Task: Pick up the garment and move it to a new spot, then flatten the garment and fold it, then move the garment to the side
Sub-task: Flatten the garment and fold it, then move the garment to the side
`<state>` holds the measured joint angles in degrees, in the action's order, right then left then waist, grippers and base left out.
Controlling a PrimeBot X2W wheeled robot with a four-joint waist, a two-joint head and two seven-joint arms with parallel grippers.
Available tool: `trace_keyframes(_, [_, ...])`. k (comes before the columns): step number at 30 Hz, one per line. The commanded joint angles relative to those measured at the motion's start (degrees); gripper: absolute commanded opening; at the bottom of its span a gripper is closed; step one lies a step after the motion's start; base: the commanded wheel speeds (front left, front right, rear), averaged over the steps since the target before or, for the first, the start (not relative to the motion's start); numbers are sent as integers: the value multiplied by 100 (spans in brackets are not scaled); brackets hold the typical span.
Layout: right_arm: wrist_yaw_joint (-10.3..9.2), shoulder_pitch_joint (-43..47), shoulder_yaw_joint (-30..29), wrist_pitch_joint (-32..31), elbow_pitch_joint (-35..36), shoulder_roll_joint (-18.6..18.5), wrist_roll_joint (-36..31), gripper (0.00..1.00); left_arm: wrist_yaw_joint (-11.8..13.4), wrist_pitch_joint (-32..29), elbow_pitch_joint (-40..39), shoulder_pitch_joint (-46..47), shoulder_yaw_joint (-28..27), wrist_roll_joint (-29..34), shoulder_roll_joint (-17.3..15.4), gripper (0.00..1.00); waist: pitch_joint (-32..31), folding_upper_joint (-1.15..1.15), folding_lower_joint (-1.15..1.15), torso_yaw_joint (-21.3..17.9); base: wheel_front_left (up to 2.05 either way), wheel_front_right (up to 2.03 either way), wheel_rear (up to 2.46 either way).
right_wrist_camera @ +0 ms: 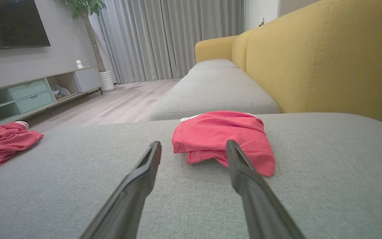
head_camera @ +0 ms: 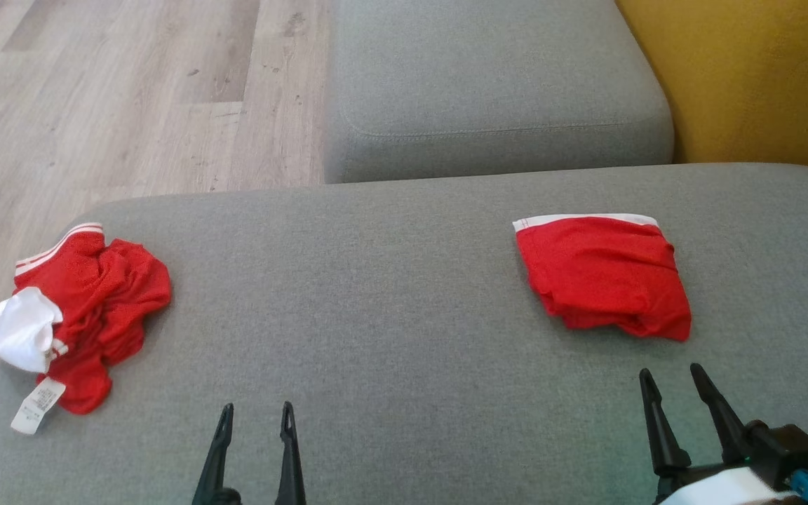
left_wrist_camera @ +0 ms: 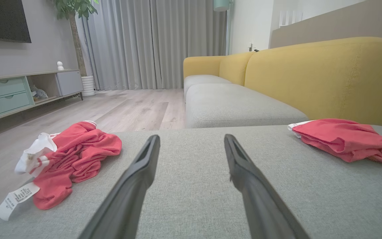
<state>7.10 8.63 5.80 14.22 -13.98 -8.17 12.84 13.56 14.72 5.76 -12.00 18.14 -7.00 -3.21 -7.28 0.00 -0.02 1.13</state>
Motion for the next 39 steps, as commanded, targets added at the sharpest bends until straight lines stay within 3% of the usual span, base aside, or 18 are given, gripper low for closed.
trace_keyframes(1, [39,-200,78,77,198,-43,-48,100,-16,28,-146,200,-231,40,33,100,-4,0,2,-13,0,0,0])
trace_keyframes(39, [39,-251,71,77,202,35,-101,100,-82,28,-46,236,-271,150,33,100,209,0,2,-105,0,0,0])
